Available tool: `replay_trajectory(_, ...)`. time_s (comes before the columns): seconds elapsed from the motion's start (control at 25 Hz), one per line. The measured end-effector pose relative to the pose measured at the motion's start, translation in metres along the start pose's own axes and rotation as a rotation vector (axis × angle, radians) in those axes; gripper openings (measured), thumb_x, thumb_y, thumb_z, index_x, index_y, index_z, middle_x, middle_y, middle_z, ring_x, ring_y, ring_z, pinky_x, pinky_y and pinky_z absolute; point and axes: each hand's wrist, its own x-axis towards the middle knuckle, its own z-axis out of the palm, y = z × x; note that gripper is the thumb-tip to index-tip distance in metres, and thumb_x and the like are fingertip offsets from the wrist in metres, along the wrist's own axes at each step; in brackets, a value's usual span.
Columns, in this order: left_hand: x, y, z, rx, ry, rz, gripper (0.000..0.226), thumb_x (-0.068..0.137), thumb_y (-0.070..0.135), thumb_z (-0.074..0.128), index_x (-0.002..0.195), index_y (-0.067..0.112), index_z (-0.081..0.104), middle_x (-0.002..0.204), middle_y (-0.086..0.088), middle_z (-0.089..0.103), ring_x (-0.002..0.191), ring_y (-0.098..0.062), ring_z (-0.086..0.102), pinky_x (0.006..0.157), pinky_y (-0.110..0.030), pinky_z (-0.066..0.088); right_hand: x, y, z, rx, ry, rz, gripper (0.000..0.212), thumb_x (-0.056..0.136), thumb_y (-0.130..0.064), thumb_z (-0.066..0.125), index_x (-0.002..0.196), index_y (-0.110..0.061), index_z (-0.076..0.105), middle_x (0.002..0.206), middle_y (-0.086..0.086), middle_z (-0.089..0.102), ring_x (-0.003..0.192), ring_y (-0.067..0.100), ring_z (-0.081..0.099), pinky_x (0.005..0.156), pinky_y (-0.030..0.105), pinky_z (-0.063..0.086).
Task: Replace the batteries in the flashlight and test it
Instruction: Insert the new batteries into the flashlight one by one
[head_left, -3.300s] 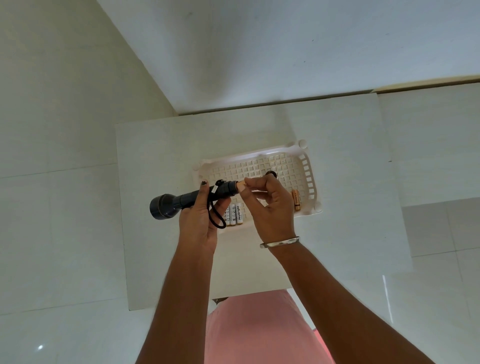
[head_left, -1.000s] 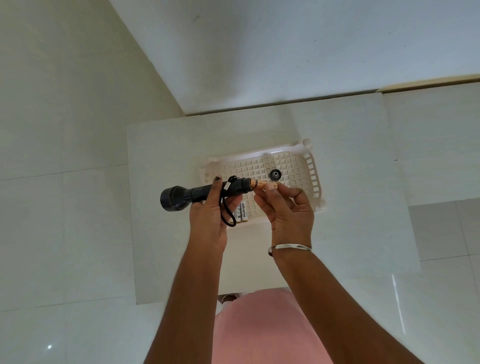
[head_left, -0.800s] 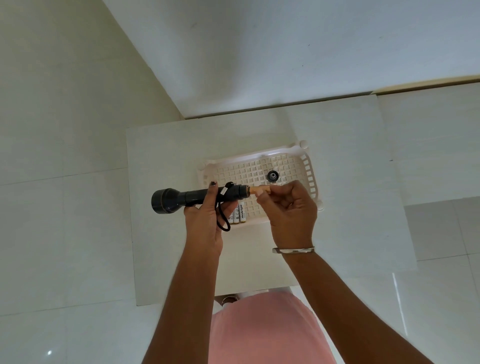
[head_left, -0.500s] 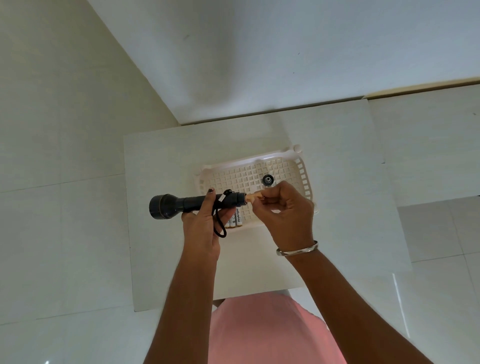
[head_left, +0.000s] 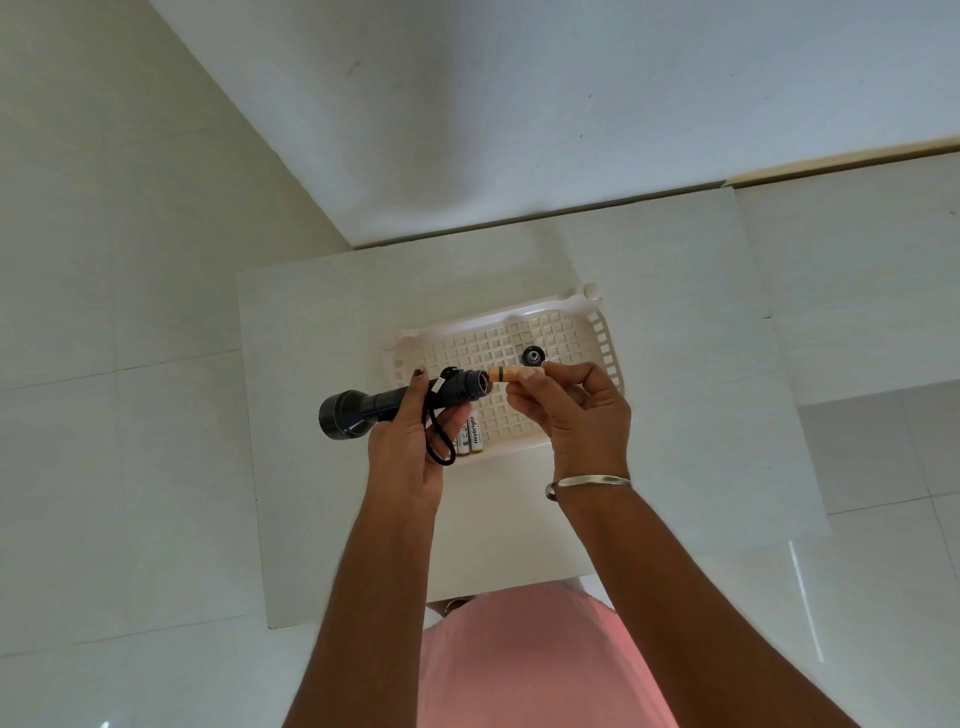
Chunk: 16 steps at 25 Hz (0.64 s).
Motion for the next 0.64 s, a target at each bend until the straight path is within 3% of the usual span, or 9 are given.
replay_trajectory(0.16, 0.0003, 0.0000, 0.0021, 0.000, -0.002, -0.003, 0.008, 0.090, 0.010, 0.063, 0.095, 0.005, 0.058, 0.098, -0.016, 0.070, 0.068, -0.022, 0.076, 0.054, -0.030, 0.061, -0.0004, 0.0007, 0.0033, 0.008, 0.004, -0.022, 0.016, 0.077, 0.010, 0.071, 0.083, 0.000, 0.061, 0.072, 0.012, 0.073, 0.063, 0.023, 0.072, 0.061, 0.028, 0.059)
replay_trajectory(0.4, -0.0003, -0.0018, 0.0042, -0.052, -0.004, -0.022, 0.008, 0.090, 0.009, 0.063, 0.094, 0.003, 0.060, 0.077, -0.011, 0.077, 0.067, -0.020, 0.076, 0.051, -0.028, 0.059, -0.0098, 0.0081, 0.0055, -0.009, 0.012, -0.092, 0.016, 0.075, 0.010, 0.072, 0.079, 0.000, 0.061, 0.079, 0.018, 0.070, 0.073, 0.027, 0.072, 0.064, 0.029, 0.060)
replay_trajectory(0.64, -0.0015, 0.0008, -0.0029, -0.019, 0.036, -0.003, 0.009, 0.089, 0.010, 0.064, 0.094, 0.006, 0.057, 0.096, -0.016, 0.070, 0.065, -0.022, 0.076, 0.052, -0.032, 0.061, -0.0055, 0.0013, 0.0036, -0.445, -0.069, -0.334, 0.017, 0.071, 0.010, 0.076, 0.075, 0.003, 0.061, 0.069, 0.013, 0.069, 0.063, 0.019, 0.069, 0.066, 0.033, 0.062)
